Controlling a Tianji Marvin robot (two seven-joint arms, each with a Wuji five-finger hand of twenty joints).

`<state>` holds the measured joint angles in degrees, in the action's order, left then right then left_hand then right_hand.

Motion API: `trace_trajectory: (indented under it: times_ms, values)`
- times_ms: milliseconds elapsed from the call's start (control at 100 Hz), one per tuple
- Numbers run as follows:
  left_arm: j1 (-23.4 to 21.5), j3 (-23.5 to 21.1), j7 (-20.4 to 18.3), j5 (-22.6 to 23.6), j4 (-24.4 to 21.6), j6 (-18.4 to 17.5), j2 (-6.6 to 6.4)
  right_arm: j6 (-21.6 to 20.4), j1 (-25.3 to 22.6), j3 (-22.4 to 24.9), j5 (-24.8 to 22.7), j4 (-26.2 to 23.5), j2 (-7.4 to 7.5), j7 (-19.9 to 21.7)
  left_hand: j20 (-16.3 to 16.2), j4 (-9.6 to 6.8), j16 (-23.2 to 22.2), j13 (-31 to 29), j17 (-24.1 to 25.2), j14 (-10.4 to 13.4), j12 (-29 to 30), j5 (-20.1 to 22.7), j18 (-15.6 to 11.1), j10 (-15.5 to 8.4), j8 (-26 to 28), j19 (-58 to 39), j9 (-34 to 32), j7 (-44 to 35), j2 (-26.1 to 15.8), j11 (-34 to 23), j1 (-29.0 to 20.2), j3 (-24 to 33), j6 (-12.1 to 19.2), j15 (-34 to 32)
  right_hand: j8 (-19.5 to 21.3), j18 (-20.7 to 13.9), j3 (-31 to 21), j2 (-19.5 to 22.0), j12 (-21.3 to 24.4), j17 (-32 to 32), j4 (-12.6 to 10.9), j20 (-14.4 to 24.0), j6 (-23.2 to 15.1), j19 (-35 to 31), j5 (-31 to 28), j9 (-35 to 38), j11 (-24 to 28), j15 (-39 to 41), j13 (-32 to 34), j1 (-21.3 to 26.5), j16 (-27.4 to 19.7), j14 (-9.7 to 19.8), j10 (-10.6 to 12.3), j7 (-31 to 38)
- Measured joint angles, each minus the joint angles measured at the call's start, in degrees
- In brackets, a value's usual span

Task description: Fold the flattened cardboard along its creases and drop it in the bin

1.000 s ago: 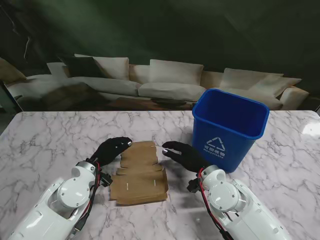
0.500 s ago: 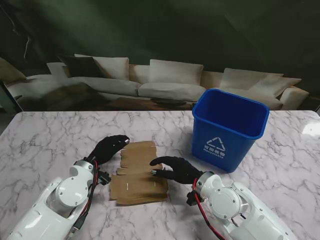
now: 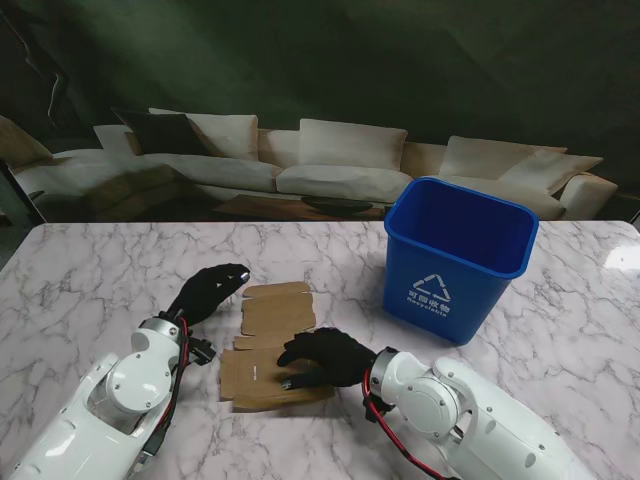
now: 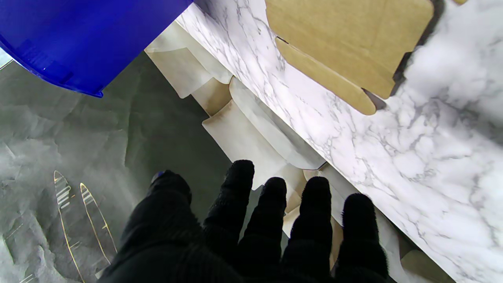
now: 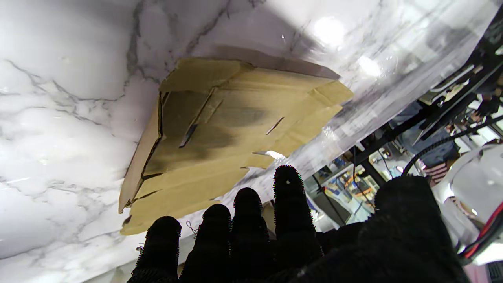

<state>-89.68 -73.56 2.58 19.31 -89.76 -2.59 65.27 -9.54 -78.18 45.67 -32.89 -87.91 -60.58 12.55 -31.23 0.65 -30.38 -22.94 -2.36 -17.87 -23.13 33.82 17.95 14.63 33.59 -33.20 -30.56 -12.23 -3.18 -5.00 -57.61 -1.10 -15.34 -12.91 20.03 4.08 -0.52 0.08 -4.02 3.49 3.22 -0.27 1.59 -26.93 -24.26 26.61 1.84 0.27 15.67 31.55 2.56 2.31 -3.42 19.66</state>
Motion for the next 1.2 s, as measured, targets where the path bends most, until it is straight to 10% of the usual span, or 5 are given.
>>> trace_trajectory:
  times_ms: [850,1200]
  values:
    - [5.1,3.9,-1.9,0.5,5.6,4.5,0.08,2.1,4.0,-4.2,0.0,5.0,0.66,4.1,0.0,0.00,1.8,0.0,-0.3,0.0,2.5,0.0,0.0,0.0,0.0,3.0,1.3,0.0,0.0,0.7,0.0,0.0,0.0,1.1,-2.0,-6.3,0.2,2.2,1.5,-0.7,0.0,-0.7,-0.4,9.2,-1.1,0.4,-2.8,-0.7,-0.9,0.0,-1.0,3.0,3.9,-0.6]
    - [15.4,8.6,-6.4,-4.7,14.8,4.9,-0.36,2.1,4.5,-5.1,1.0,5.7,0.62,3.3,2.7,0.00,4.4,3.7,0.5,1.6,6.1,-4.4,0.0,-0.6,-1.8,10.4,4.3,2.3,0.0,1.8,2.3,-0.1,0.9,3.5,-2.1,-7.2,0.2,2.2,0.7,-0.2,0.0,-0.7,-0.8,9.2,-1.1,-0.4,-2.8,-1.3,-1.1,0.0,-1.0,3.7,4.5,-0.7]
